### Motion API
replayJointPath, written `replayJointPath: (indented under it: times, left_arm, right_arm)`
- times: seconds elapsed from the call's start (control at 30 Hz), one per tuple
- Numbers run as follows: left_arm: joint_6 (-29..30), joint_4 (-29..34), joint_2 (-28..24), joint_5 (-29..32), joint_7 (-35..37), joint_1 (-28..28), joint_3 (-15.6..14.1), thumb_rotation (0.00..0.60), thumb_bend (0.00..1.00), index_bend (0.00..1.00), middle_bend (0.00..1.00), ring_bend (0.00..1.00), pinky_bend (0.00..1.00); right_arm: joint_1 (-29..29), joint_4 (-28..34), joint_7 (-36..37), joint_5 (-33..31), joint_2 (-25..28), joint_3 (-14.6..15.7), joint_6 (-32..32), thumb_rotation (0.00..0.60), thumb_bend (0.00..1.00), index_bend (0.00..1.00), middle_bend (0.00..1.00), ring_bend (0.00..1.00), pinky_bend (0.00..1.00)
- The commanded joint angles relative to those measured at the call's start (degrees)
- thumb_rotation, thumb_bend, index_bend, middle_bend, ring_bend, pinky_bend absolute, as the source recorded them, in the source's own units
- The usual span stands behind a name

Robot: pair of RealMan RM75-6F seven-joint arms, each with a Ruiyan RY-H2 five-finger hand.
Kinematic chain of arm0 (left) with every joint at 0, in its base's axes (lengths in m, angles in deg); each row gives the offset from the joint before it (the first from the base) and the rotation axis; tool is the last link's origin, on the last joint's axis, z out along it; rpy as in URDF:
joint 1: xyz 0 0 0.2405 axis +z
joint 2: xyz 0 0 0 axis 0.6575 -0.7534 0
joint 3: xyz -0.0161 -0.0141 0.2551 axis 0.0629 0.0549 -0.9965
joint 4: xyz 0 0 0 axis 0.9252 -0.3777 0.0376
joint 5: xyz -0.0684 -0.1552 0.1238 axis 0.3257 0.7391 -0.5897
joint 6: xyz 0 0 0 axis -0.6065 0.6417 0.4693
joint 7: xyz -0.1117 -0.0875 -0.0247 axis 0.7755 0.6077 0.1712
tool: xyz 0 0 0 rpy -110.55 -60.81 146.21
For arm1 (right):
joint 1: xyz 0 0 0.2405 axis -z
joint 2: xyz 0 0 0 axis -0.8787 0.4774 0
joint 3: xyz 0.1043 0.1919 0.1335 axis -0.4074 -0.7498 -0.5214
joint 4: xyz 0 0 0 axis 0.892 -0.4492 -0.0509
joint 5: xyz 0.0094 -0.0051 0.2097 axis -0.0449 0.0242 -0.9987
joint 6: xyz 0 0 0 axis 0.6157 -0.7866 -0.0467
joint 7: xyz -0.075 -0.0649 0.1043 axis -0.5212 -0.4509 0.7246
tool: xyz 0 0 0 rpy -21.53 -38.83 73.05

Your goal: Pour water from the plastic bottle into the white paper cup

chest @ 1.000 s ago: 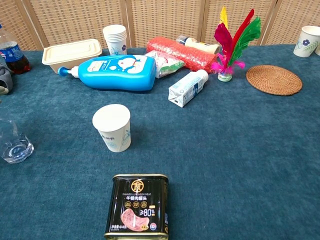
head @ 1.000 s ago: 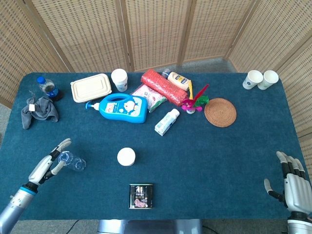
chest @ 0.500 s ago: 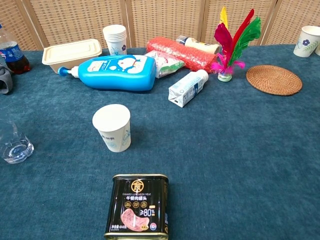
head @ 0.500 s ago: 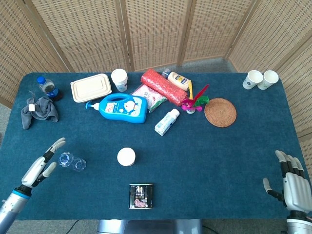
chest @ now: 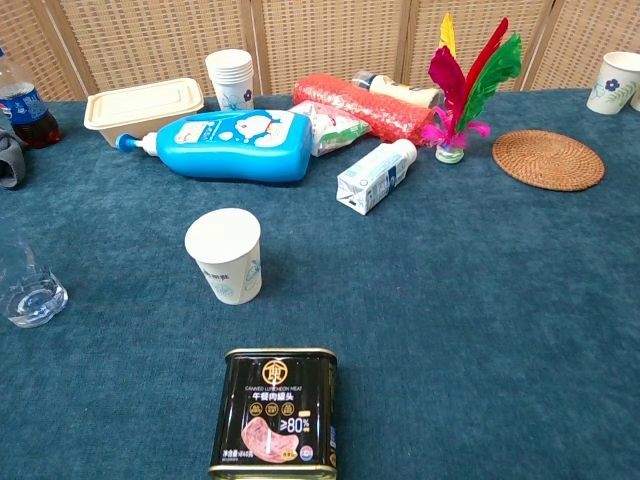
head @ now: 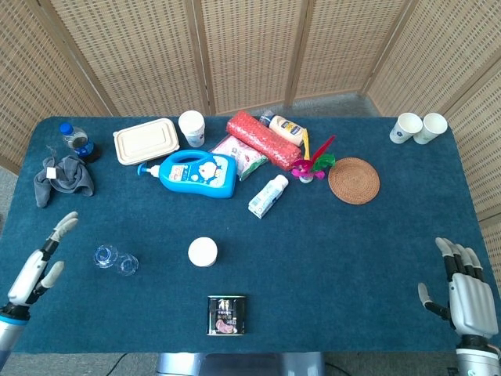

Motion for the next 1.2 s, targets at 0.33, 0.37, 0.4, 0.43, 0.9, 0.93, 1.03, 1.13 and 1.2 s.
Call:
replayJointPath:
  times: [0.33, 0.37, 0.4, 0.43, 0.9, 0.93, 1.03, 1.13, 1.2]
  left_arm:
    - [5.02, 9.45, -6.37, 2.67, -9.3, 4.32, 2.54, 0.305, 0.4, 0.11, 0.08, 0.12, 0.2]
    - [4.89, 9.82, -6.98, 2.77, -11.34, 4.5, 2.53, 0.305, 0.4, 0.11, 0.08, 0.12, 0.2]
    - [4.44, 10.3, -7.93, 2.8, -14.76, 4.71, 2.34, 0.304, 0.4, 0.11, 0.08, 0.12, 0.2]
    - [4.1, 10.69, -8.72, 2.76, -17.72, 4.85, 2.17, 0.303, 0.4, 0.11, 0.08, 0.12, 0.2]
    - [-1.66, 24.31, -19.32, 5.63, -50.93, 6.56, 0.97, 0.3, 0.4, 0.08, 0.08, 0.1, 0.19]
    - [-2.03, 25.21, -19.79, 5.85, -51.95, 6.62, 0.91, 0.3, 0.4, 0.08, 0.08, 0.1, 0.19]
    - [-2.55, 27.35, -20.7, 6.07, -53.52, 6.81, 0.99, 0.303, 0.41, 0.08, 0.09, 0.1, 0.19]
    - [-2.36, 27.79, -20.55, 5.85, -53.62, 7.16, 1.22, 0.302, 0.41, 0.07, 0.09, 0.1, 0.19]
    - [-2.53, 27.73, -20.32, 5.78, -53.7, 7.29, 1.35, 0.303, 0.41, 0.06, 0.09, 0.1, 0.19]
  right_arm:
    - [-0.17, 0.1, -2.72, 0.74, 0.89, 0.29, -0.57, 0.6, 0.42, 0.0, 0.1, 0.01, 0.0]
    - [-0.12, 0.0, -2.98, 0.77, 1.05, 0.38, -0.63, 0.6, 0.42, 0.0, 0.11, 0.01, 0.0]
    - [-0.06, -0.19, -3.49, 0.83, 1.3, 0.53, -0.68, 0.6, 0.42, 0.0, 0.11, 0.01, 0.0]
    - [0.0, -0.33, -4.0, 0.85, 1.52, 0.7, -0.69, 0.6, 0.42, 0.0, 0.11, 0.01, 0.0]
    - [1.22, -0.75, -6.59, 0.02, 2.68, 1.56, -1.94, 0.6, 0.43, 0.0, 0.11, 0.01, 0.0]
    - [1.21, -0.81, -6.63, 0.0, 2.65, 1.57, -1.9, 0.6, 0.43, 0.0, 0.11, 0.01, 0.0]
    - [1.18, -0.85, -6.42, -0.04, 2.59, 1.6, -1.72, 0.6, 0.43, 0.0, 0.1, 0.01, 0.0]
    - [1.1, -0.97, -6.29, -0.13, 2.45, 1.52, -1.61, 0.6, 0.43, 0.0, 0.11, 0.01, 0.0]
    - [1.01, -1.03, -6.1, -0.2, 2.32, 1.42, -1.51, 0.6, 0.43, 0.0, 0.1, 0.01, 0.0]
